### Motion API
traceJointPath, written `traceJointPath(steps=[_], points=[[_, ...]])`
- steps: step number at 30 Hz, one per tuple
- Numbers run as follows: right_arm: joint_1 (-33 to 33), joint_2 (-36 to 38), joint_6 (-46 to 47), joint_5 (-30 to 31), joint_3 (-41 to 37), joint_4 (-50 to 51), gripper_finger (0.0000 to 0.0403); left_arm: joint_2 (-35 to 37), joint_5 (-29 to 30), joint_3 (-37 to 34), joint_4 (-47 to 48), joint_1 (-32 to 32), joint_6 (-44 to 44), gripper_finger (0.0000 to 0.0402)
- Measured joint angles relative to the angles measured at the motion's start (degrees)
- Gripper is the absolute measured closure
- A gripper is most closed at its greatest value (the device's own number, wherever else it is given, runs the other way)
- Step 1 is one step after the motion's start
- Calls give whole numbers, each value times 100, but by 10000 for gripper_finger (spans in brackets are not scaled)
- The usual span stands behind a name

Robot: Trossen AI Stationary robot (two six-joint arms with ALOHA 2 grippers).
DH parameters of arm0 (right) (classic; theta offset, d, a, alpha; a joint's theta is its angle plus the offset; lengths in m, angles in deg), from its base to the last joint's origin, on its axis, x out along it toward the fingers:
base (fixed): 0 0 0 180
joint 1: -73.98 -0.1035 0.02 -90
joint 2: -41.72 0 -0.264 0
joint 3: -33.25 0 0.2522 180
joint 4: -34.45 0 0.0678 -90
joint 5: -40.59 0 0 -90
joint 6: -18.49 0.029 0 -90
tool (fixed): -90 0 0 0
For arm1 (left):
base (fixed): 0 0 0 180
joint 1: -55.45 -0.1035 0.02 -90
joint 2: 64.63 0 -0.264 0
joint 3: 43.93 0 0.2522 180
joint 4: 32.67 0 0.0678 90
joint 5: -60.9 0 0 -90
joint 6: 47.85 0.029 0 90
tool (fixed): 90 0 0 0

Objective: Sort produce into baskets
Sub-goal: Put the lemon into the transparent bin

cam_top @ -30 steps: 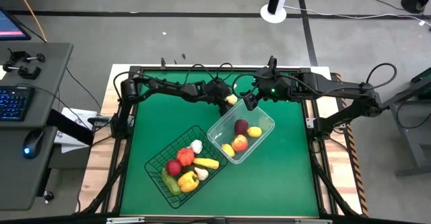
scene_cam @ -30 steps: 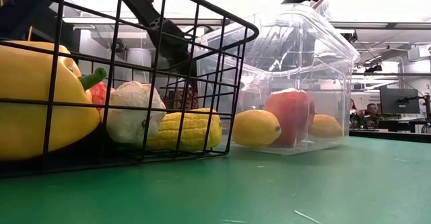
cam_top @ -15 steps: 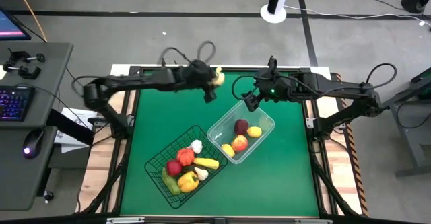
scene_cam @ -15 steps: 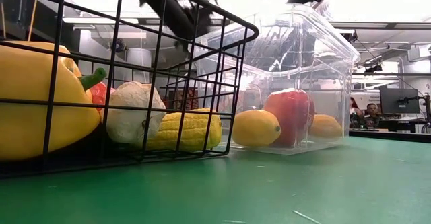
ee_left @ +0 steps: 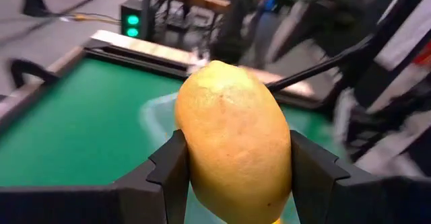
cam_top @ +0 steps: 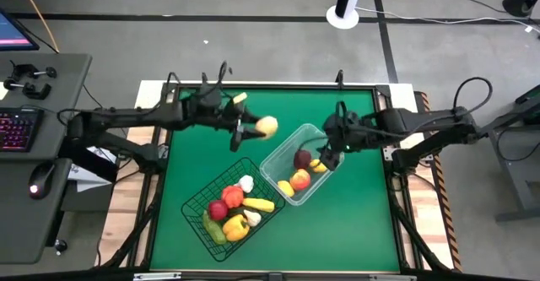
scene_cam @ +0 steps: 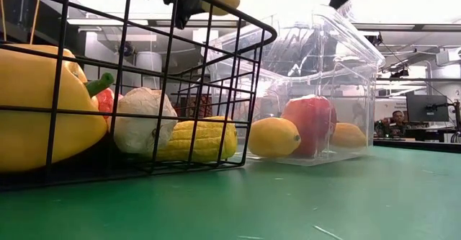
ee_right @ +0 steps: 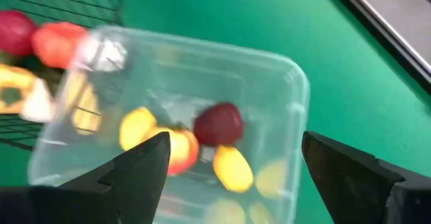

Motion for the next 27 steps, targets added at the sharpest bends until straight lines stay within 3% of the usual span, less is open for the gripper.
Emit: traceJointPath(steps=[4,9,21,23,27], points=[[-400,30,877,491,0,676,75,-68,414,-328,-726,538,-541,233],[-702,77,1669,967,0,992,75,-538,1223,11,-820,1045,133,233],[-767,396,2182,1885,0,562,75,-1953,654,1379,-493,1228,620,233],[-767,479,2182,1952,0,455,75,-2013,616,1428,-341,1248,557,215],[-767,587,2180,1979,0,385,75,-2028,607,1440,-180,1241,299,140]])
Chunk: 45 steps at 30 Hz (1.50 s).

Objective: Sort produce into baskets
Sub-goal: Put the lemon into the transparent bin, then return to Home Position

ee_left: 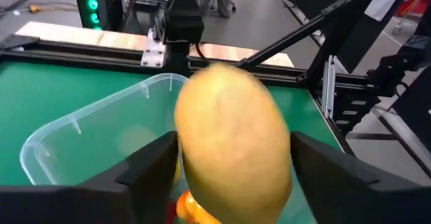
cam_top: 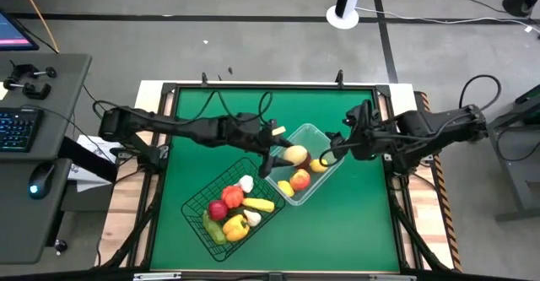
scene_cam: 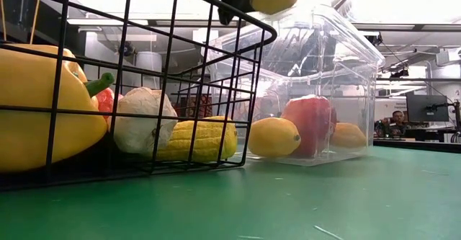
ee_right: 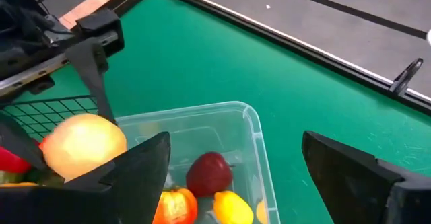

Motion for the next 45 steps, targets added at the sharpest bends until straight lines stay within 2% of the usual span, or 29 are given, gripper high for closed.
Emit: traceJointPath(steps=[3,6,11,14,17,21,25,28,30,31,33,34,37,39,43,45], points=[[15,13,4,1,0,-18,75,34,-82,0,59,-62,-16,96],[15,13,2,4,0,-74,75,104,-341,4,41,-199,-61,75],[15,13,168,169,0,-90,75,391,-362,4,490,-521,-162,69],[17,13,199,313,0,-81,75,856,-515,4,1045,-797,-77,70],[62,13,175,479,0,-43,75,1443,-636,-270,1200,-981,-40,83],[326,27,-129,310,0,-53,79,2378,-513,-1376,226,-1011,-435,123],[682,41,-803,-269,0,-100,119,3271,185,-2841,-1316,-895,-1050,206],[963,43,-1349,-758,0,-344,194,3812,442,-3750,-2124,-884,-1424,297],[1142,44,-1744,-1076,0,-565,267,4127,467,-4255,-2542,-907,-1616,365],[1221,44,-1932,-1226,0,-687,308,4275,480,-4486,-2712,-910,-1721,383],[1367,44,-2320,-1492,0,-920,376,4541,560,-4930,-3096,-910,-1910,387],[1432,44,-2509,-1606,0,-1038,385,4664,643,-5126,-3313,-896,-1995,386],[1551,44,-2962,-1786,0,-1292,381,4984,808,-5696,-3822,-848,-2118,398],[1569,44,-3317,-1802,0,-1287,393,5165,894,-6057,-3997,-842,-2247,398],[1566,44,-4096,-2033,0,-709,392,5479,935,-6525,-4281,-841,-2504,401],[1566,44,-3937,-2319,0,-431,389,5635,931,-6668,-4266,-823,-2613,401]])
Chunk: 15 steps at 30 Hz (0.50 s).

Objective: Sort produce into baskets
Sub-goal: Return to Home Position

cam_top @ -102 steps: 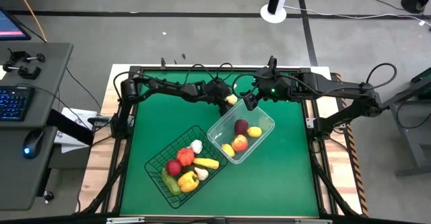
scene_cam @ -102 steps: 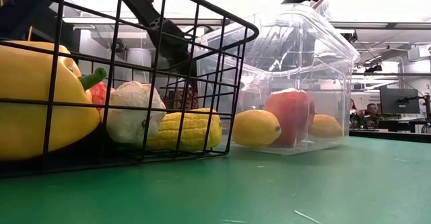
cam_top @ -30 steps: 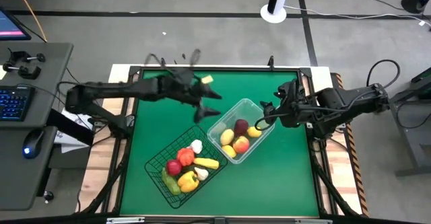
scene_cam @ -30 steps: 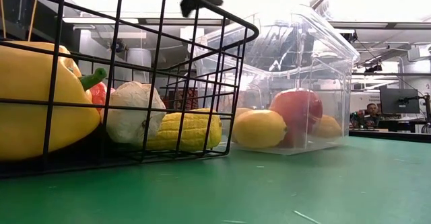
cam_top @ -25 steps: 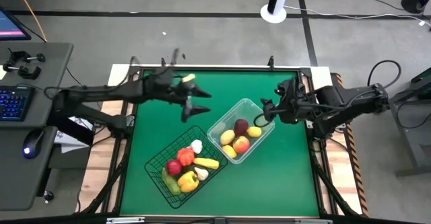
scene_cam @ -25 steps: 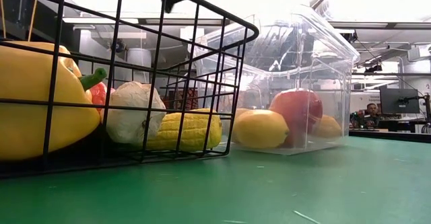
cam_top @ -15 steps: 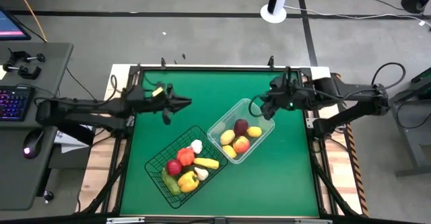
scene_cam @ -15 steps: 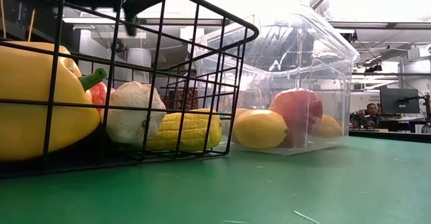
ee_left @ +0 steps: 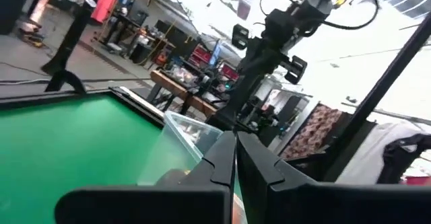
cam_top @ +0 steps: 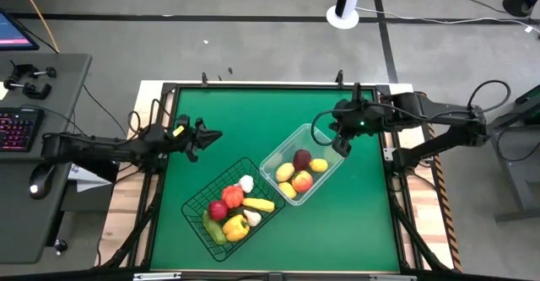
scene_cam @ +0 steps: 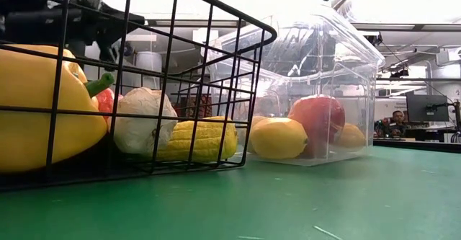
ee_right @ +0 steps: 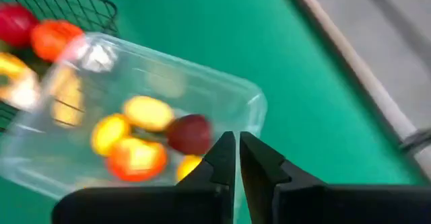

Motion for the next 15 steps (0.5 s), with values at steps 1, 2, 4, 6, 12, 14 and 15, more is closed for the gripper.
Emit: traceJointPath(steps=[1,2,4,6,12,14,15], points=[[-5,0,341,-120,0,24,389,67,-2,-61,-15,29,-16,401],[-21,1,649,-243,0,77,392,135,-2,-130,-28,60,-19,401],[-60,12,1001,-588,0,243,399,225,41,-239,173,115,-30,401],[-136,15,1197,-883,0,257,401,295,103,-235,497,150,20,401],[-505,84,1806,-1133,-18,707,402,315,178,-232,718,152,-61,401],[-663,304,2065,-1135,-220,658,402,316,153,-232,721,152,-146,401],[-725,482,2212,-1139,-412,543,403,315,153,-232,732,152,-137,401]])
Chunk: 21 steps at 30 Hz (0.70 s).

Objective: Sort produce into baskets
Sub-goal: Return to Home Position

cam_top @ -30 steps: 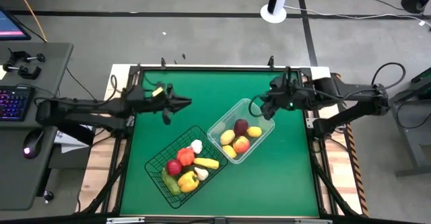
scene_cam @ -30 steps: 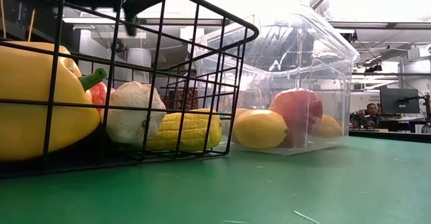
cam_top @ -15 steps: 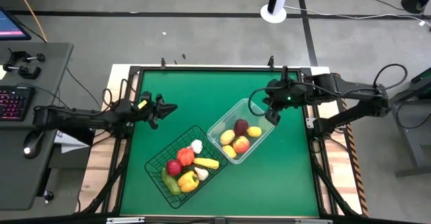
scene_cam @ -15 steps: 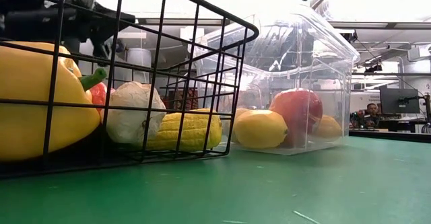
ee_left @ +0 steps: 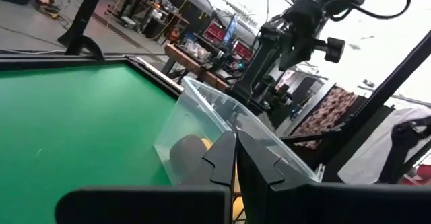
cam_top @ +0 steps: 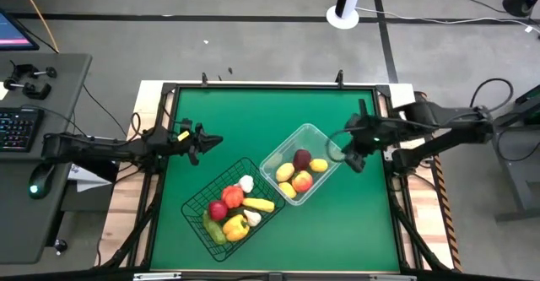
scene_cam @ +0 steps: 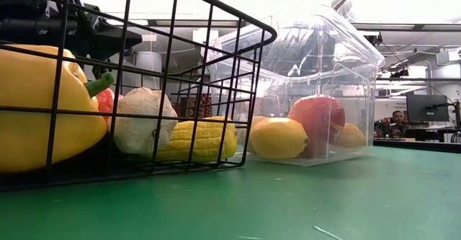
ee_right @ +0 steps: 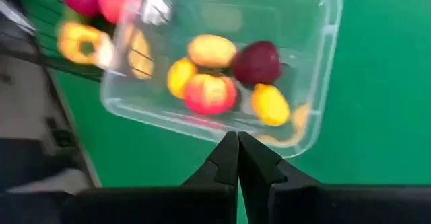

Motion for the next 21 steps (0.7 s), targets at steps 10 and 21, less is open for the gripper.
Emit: traceJointPath(steps=[10,21], points=[[252,2412,-291,830,-3802,-4367,403,0,-15,0,104,0,332,401],[830,4186,-1626,-60,-5774,-6300,403,733,-15,2,684,4,288,401]])
